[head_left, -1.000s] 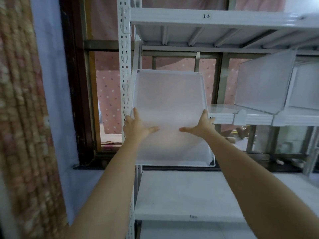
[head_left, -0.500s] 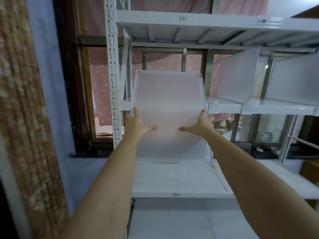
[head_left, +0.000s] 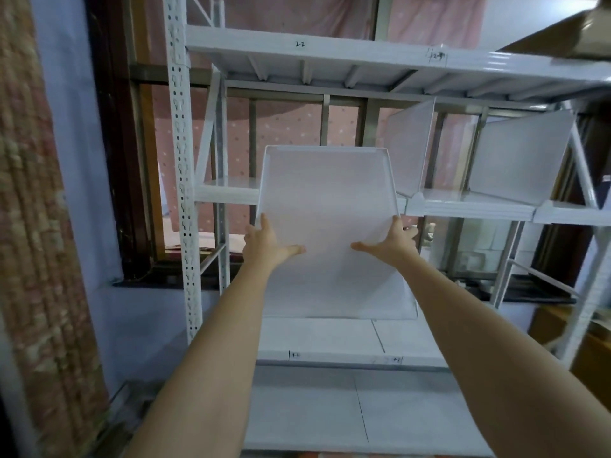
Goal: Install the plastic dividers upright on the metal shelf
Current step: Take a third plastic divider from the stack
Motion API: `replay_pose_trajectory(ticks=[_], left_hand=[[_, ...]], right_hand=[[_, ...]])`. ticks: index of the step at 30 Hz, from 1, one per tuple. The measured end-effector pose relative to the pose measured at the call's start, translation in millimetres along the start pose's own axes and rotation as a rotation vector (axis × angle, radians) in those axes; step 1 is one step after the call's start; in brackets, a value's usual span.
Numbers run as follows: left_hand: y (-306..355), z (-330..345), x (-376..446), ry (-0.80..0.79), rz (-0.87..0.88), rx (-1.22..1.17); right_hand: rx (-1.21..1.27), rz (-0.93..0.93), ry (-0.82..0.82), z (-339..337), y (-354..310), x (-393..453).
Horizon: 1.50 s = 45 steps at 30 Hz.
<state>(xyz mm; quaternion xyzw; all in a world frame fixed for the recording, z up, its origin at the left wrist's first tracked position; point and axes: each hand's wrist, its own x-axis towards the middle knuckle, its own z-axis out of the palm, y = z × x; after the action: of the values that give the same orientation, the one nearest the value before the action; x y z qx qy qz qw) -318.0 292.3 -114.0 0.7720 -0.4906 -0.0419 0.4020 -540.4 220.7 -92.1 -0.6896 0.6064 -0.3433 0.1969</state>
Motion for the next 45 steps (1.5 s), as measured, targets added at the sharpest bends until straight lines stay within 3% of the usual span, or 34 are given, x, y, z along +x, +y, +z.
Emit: replay_pose_trajectory(ticks=[5,11,15,19,21,26,32,39,45], left_hand=[[15.4,-17.1,31.8,-0.025,0.047,-0.085],[50.7,-62.9,76.1,-0.089,-0.024,-0.532],[77.7,-97.0,84.9,-0.245,0.139,-0.787],[108.6,-103.3,87.0,-0.372,0.243,-1.299],[118.9,-96.0,85.4,-0.391,0.3,-1.43],[135.3,-71.0,71.5,-0.55,0.607,-1.247],[147.2,-52.6,65.6,-0.536,0.648,-1.141],[171.2,-46.5,65.7,-0.505,0.714,-0.752],[192.1,-46.3,67.2,-0.375,0.721,-0.84]], right_hand=[[0.072,-0.004,0.014,-9.2,-0.1,20.4],[0.178,0.062,-0.034,-11.0,-5.3,55.5],[0.33,0.076,-0.06,-9.2,-3.4,77.9],[0.472,0.079,-0.149,1.1,-13.8,92.4],[0.526,0.095,-0.192,8.0,-18.2,98.4],[0.62,0.136,-0.256,15.4,-13.8,112.4],[0.688,0.108,-0.303,7.9,-0.6,126.1],[0.621,0.099,-0.367,-3.0,15.9,138.7],[0.593,0.022,-0.455,-14.0,6.8,148.7]])
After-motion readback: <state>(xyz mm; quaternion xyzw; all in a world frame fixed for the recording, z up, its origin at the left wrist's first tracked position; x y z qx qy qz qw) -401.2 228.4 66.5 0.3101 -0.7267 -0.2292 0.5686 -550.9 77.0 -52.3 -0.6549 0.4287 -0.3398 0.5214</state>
